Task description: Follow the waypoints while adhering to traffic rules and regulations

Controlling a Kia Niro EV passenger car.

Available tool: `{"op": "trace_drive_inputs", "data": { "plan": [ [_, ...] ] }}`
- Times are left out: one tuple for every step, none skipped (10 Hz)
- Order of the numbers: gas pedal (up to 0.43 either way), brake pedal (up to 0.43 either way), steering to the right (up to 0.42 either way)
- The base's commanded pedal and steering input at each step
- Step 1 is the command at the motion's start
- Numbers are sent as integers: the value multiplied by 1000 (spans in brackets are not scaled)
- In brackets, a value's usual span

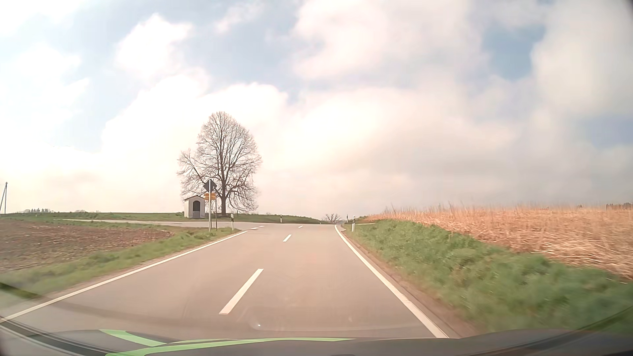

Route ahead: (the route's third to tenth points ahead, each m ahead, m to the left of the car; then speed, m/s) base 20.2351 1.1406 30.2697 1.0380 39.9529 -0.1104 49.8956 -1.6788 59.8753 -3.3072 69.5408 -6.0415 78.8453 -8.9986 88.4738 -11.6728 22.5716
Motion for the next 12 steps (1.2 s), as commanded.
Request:
{"op": "trace_drive_inputs", "data": {
  "plan": [
    [0,0,0],
    [0,24,0],
    [0,104,1],
    [0,146,4],
    [0,171,7],
    [0,177,10],
    [0,177,12],
    [0,177,14],
    [0,171,16],
    [0,171,18],
    [0,171,21],
    [0,165,24]
  ]
}}
